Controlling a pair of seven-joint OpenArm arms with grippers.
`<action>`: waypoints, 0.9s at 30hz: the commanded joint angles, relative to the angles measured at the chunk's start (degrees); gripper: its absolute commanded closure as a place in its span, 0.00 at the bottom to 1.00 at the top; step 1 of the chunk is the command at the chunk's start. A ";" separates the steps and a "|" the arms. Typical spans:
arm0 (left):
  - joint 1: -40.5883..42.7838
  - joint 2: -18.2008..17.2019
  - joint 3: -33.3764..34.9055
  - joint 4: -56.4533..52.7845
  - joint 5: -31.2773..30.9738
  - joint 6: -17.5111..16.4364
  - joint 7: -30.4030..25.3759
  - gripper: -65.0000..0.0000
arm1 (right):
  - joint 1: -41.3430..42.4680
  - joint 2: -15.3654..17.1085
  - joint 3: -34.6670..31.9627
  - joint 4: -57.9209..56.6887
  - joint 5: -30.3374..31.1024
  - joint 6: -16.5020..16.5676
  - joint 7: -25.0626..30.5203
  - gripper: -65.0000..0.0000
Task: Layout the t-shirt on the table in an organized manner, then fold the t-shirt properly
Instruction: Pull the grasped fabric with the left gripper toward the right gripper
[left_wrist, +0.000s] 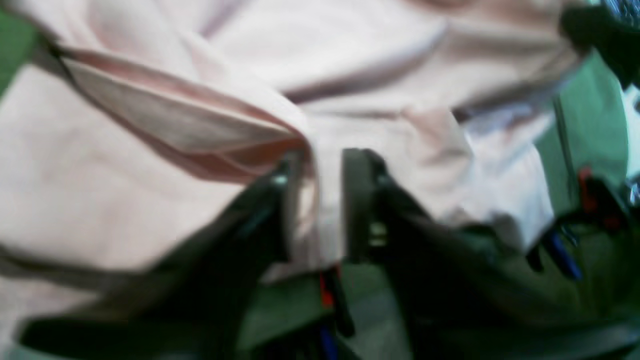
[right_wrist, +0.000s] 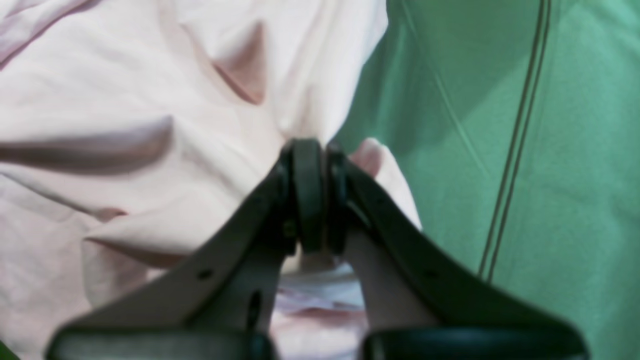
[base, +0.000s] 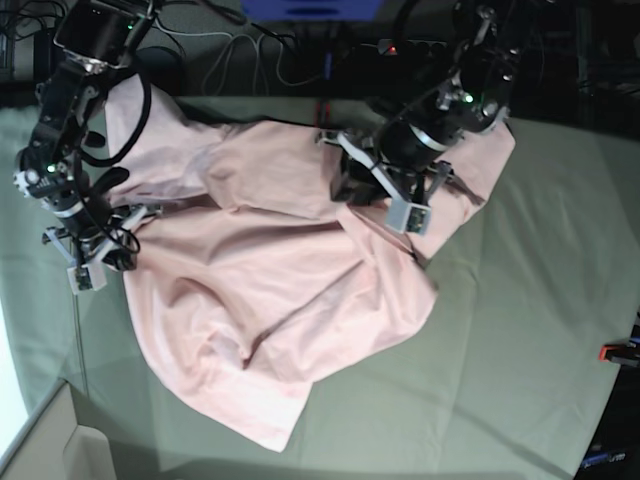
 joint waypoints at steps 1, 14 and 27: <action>-0.27 -0.05 -0.13 2.53 -0.49 -0.40 -1.67 0.64 | 0.66 0.44 0.09 0.98 1.08 0.21 1.55 1.00; -5.63 9.44 -20.87 -9.07 -0.49 -0.40 -8.18 0.58 | 0.66 0.27 -0.35 0.90 1.08 0.21 1.46 1.00; -16.45 11.29 -22.81 -26.83 -0.23 -0.40 -8.53 0.59 | 0.75 0.36 -0.35 -2.53 1.08 0.21 1.46 1.00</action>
